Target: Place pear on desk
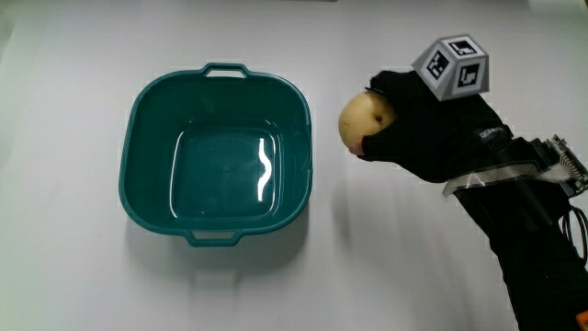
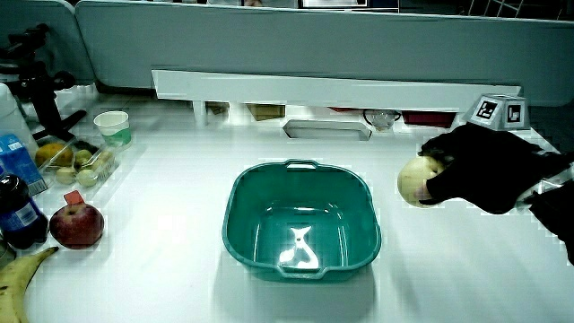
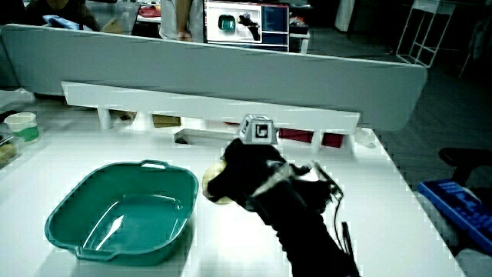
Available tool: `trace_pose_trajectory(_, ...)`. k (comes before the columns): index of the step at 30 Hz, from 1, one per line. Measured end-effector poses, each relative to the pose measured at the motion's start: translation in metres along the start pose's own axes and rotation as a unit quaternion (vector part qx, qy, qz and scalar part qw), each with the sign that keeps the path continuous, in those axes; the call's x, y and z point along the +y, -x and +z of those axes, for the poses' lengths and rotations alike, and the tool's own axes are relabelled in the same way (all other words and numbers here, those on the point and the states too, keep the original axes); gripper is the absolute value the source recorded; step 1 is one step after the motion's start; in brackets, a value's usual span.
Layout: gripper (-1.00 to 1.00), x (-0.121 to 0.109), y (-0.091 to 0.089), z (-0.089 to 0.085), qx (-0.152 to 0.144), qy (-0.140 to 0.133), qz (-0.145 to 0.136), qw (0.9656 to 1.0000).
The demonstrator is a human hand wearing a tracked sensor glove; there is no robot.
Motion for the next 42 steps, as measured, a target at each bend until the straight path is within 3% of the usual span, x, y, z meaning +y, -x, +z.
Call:
trace_pose_trajectory(4,0.00,0.004,-0.013,-0.012,0.017,0.018,-0.008,0.9997)
trace_pose_trajectory(22,0.00,0.029,-0.053,-0.065,0.031,0.063,-0.063,0.9955)
trace_pose_trajectory(39,0.00,0.026,-0.065,-0.084,0.053,0.072,-0.074,0.9932)
trace_pose_trajectory(40,0.00,0.029,-0.069,-0.087,0.064,0.089,-0.077,0.9910)
trace_pose_trajectory(42,0.00,0.030,-0.072,-0.088,0.068,0.098,-0.086,0.9891)
